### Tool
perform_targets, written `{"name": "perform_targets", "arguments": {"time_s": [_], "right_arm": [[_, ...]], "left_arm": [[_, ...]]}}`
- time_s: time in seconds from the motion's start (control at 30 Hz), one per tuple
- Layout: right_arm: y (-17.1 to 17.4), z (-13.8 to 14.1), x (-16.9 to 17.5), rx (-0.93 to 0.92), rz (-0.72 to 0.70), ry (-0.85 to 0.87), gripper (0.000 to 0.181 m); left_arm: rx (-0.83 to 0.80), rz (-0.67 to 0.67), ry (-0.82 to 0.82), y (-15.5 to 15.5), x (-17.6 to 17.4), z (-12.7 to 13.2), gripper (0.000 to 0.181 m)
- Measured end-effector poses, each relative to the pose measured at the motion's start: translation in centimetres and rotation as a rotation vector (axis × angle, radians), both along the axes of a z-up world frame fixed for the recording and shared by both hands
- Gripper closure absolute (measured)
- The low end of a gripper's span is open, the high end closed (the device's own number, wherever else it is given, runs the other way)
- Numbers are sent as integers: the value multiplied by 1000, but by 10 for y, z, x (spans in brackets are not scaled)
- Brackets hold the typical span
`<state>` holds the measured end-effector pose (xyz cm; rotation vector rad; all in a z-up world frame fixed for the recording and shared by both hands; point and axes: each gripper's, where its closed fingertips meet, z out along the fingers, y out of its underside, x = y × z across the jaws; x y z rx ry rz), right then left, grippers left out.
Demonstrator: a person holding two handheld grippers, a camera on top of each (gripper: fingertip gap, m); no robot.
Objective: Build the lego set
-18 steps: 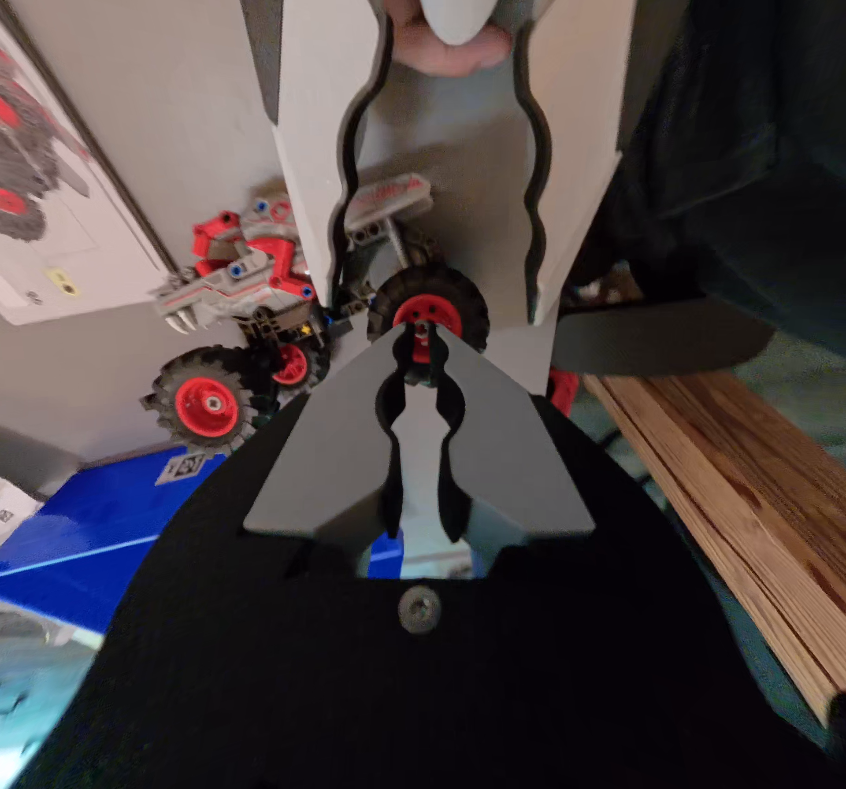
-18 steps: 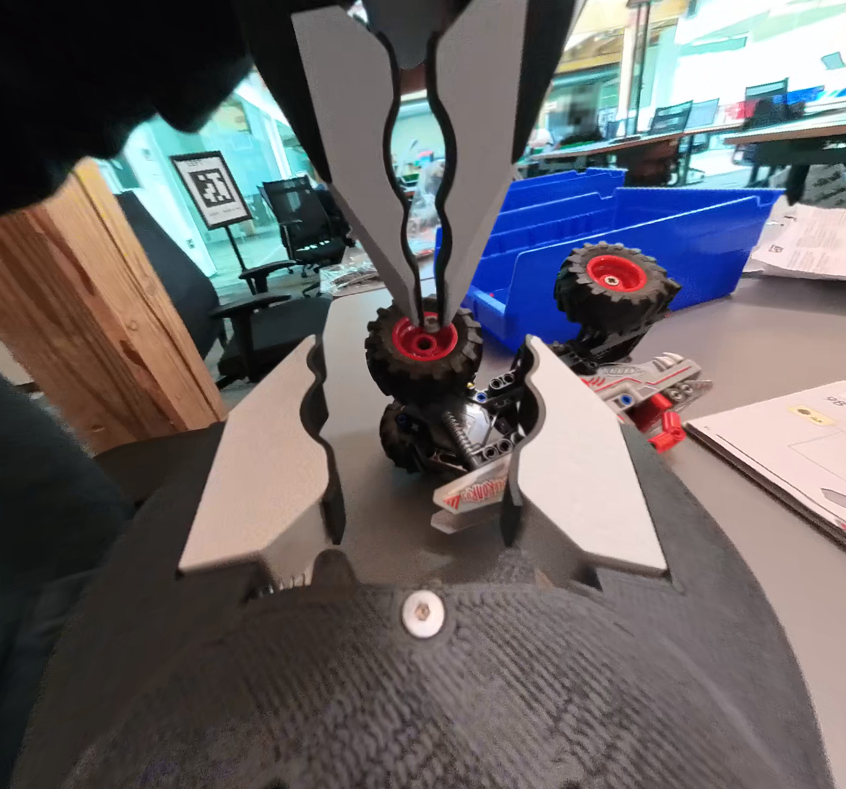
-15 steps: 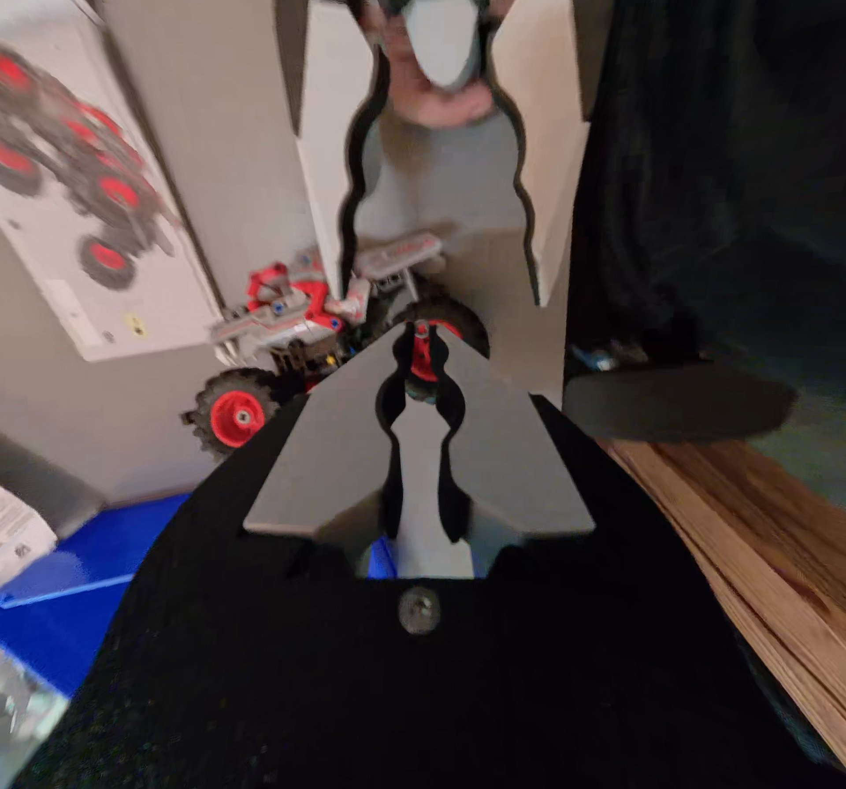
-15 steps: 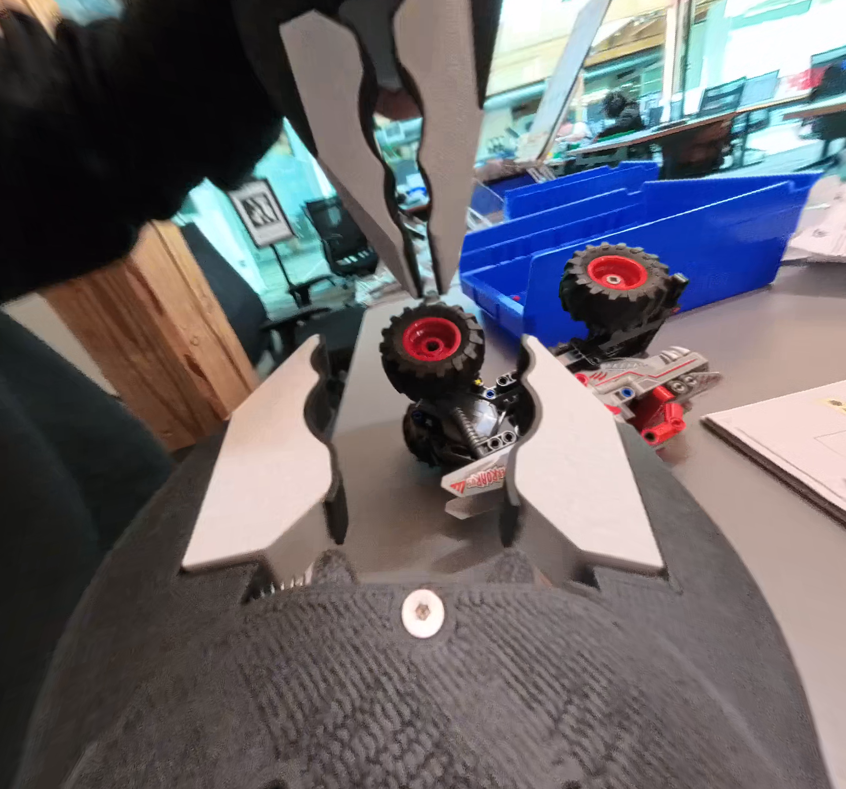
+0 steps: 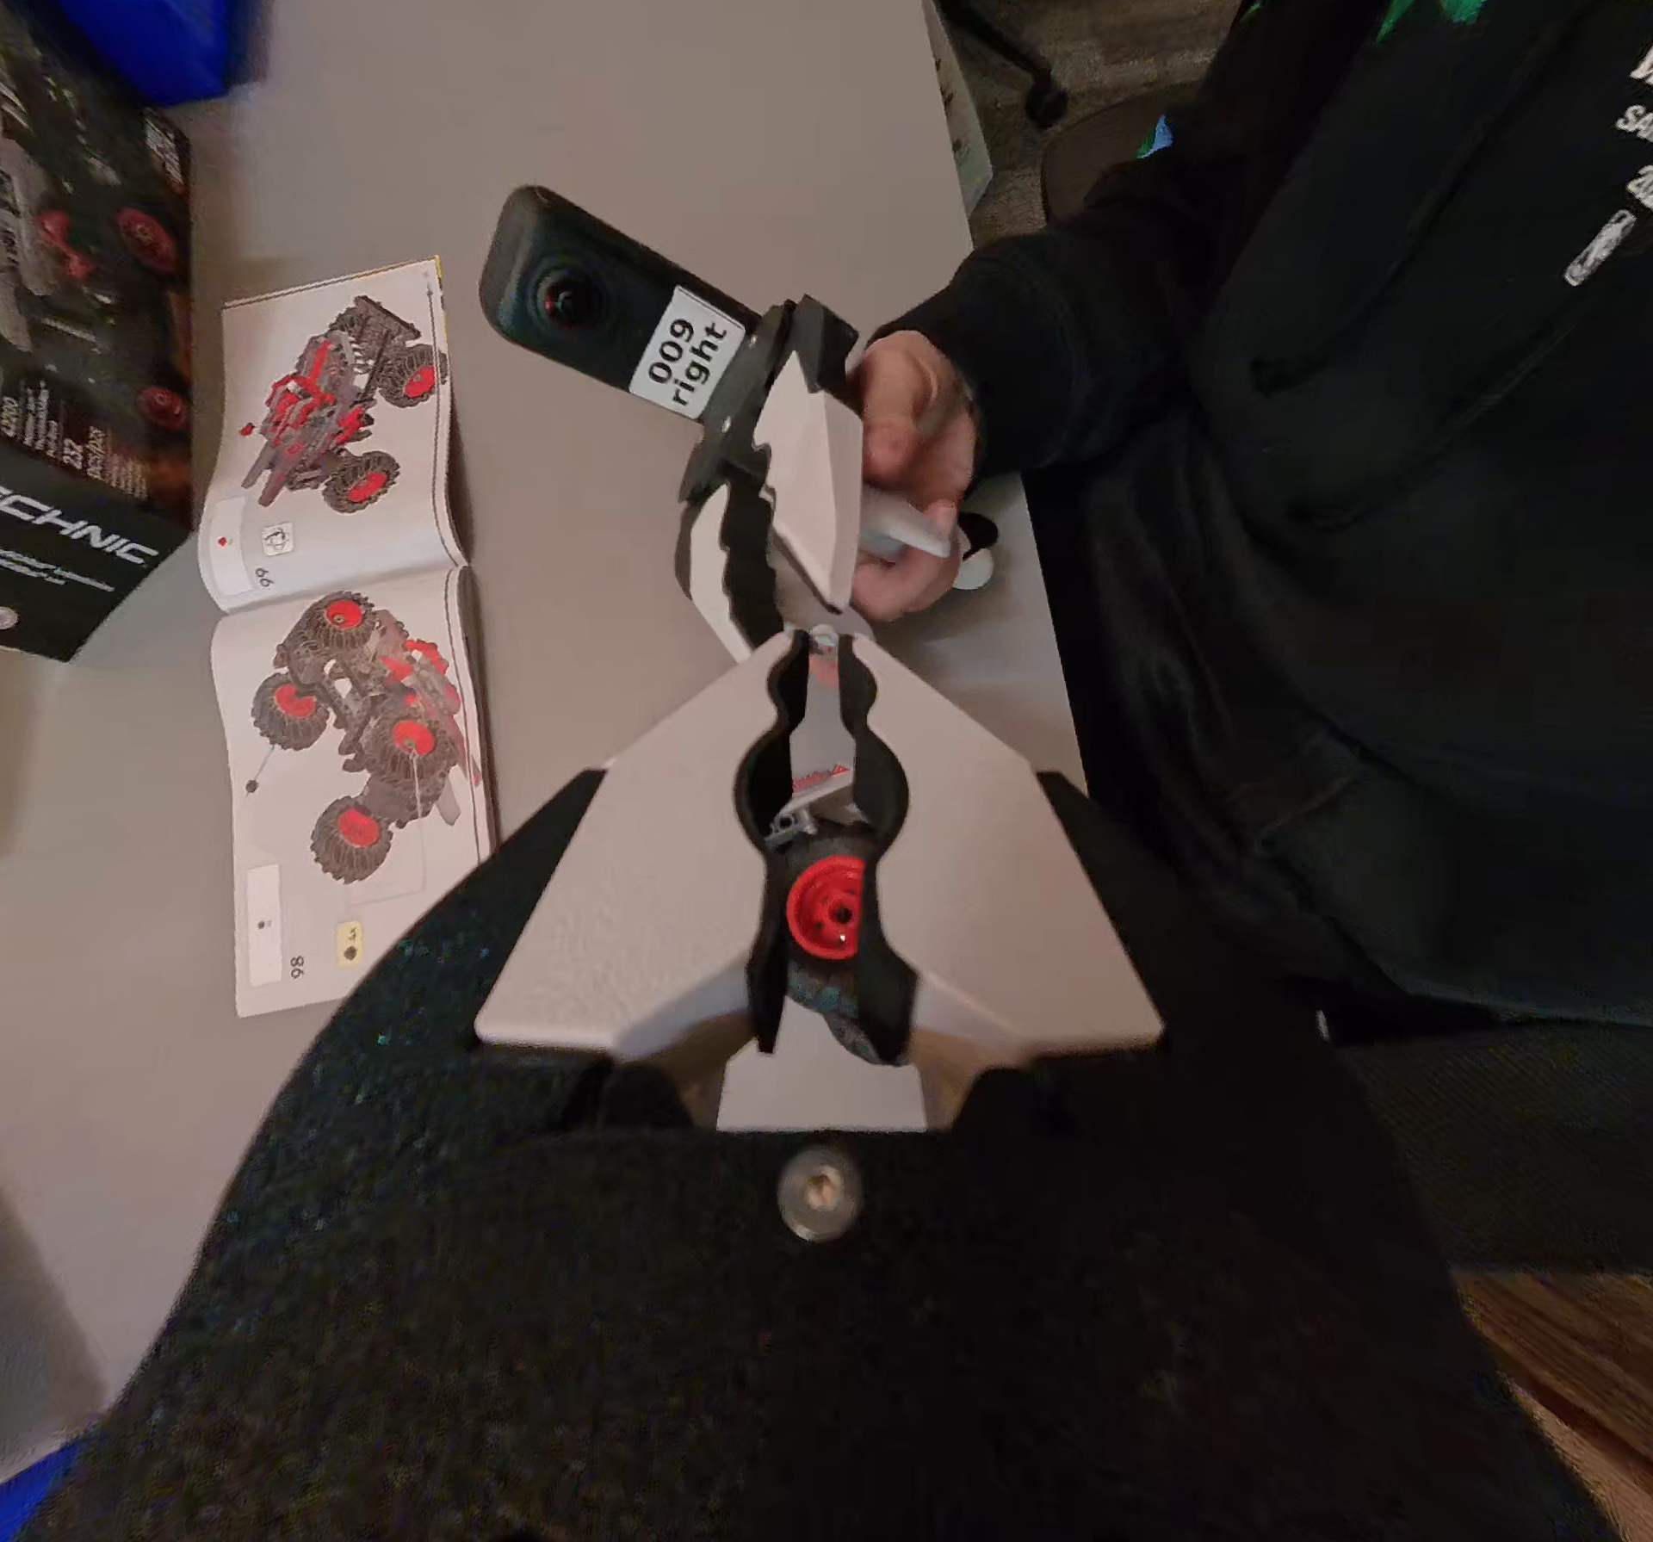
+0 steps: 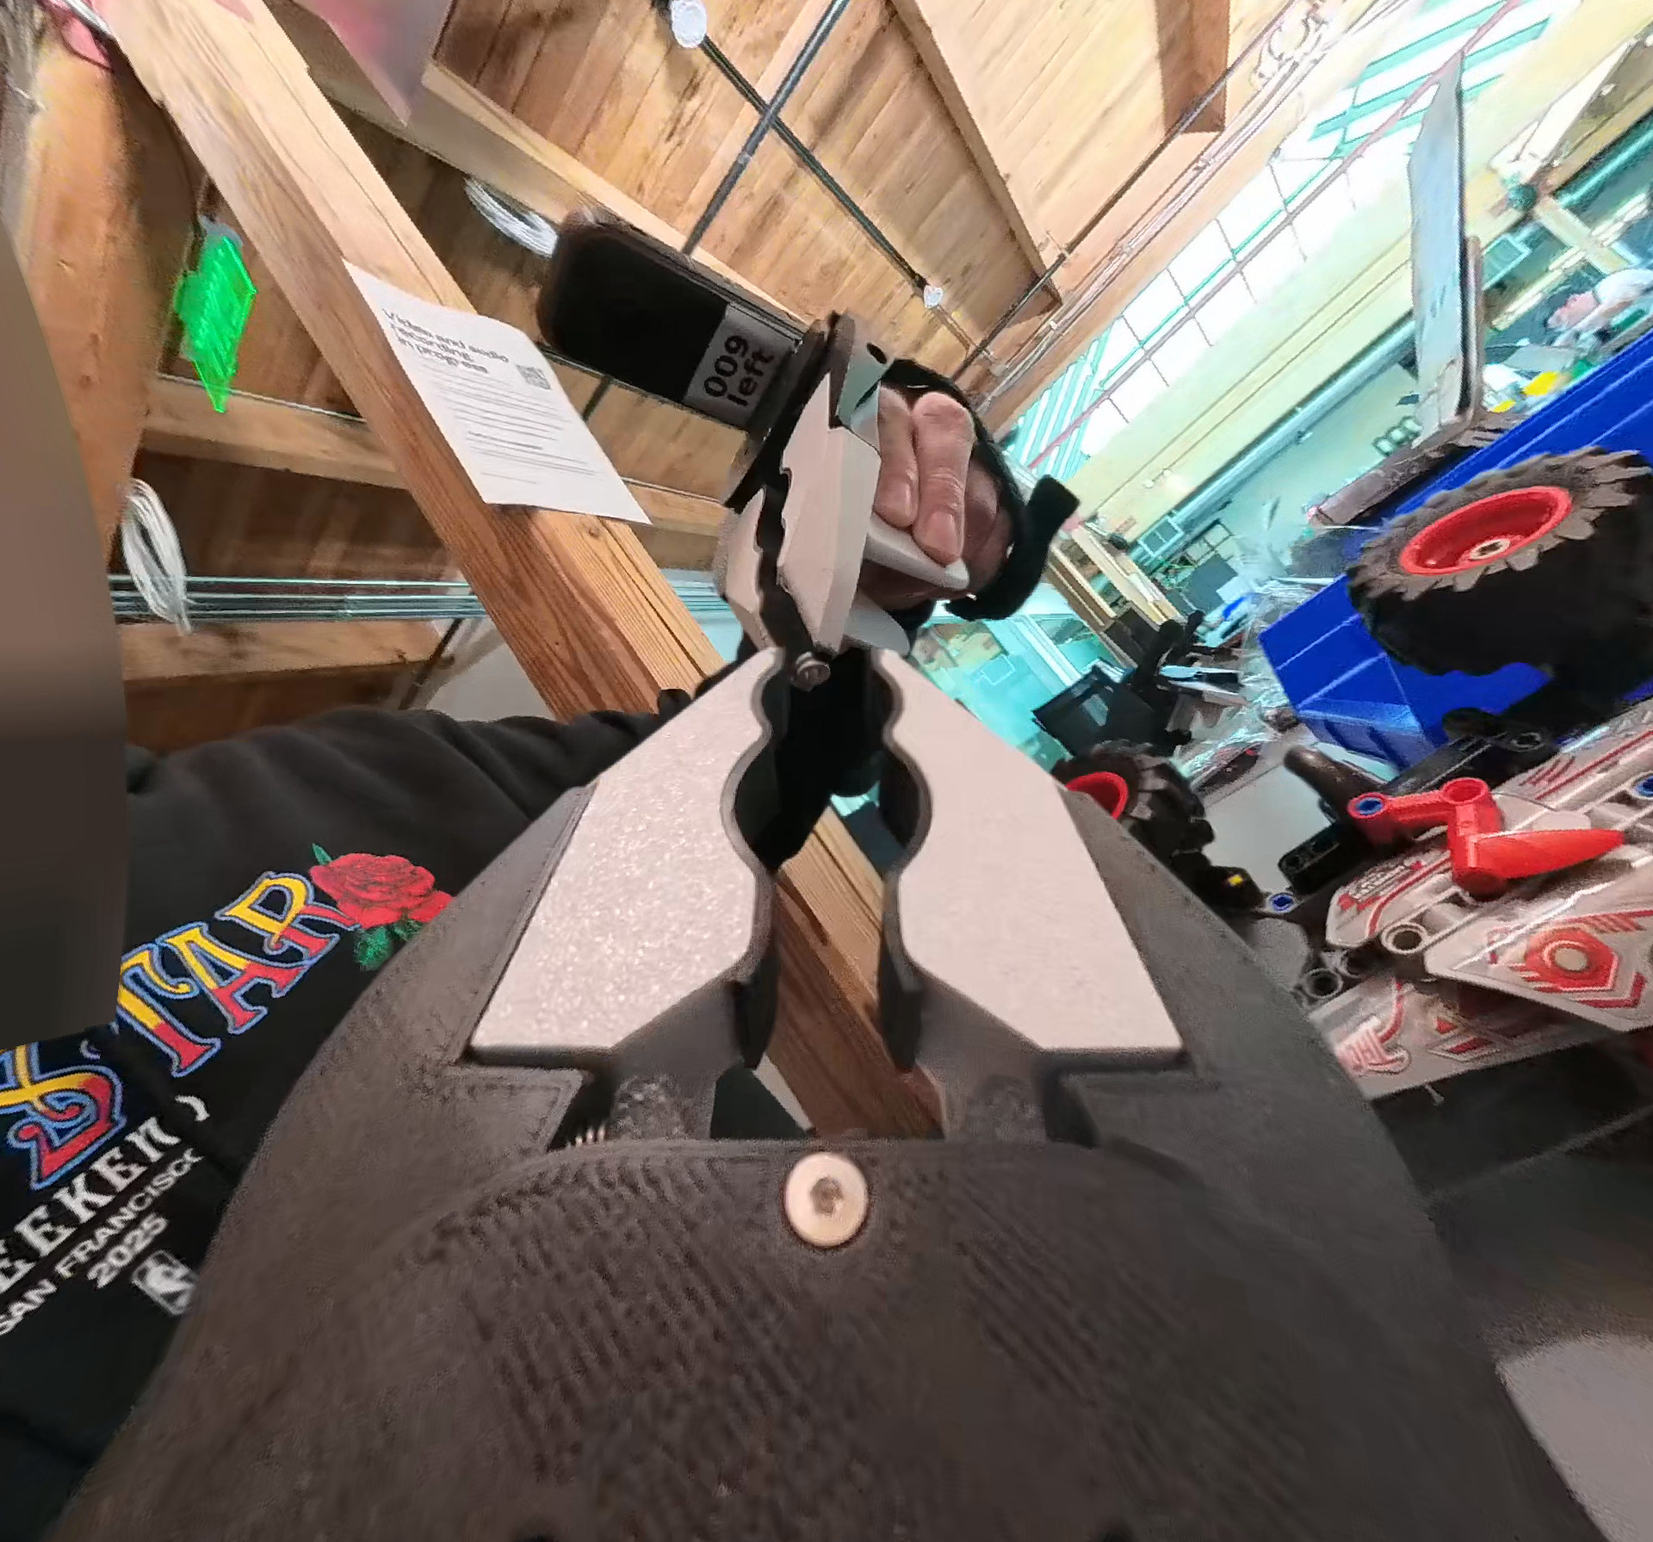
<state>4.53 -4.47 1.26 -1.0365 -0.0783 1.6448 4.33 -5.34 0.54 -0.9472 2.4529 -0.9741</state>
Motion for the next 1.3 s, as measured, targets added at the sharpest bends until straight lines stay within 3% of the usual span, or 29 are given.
{"name": "perform_targets", "arguments": {"time_s": [0.7,1.3], "right_arm": [[-5,3,-3,-11,84,84,176],[0,-1,-10,2,50,1,176]], "left_arm": [[9,-27,-57,-1,3,1,177],[132,-40,-68,2,-1,-4,177]]}}
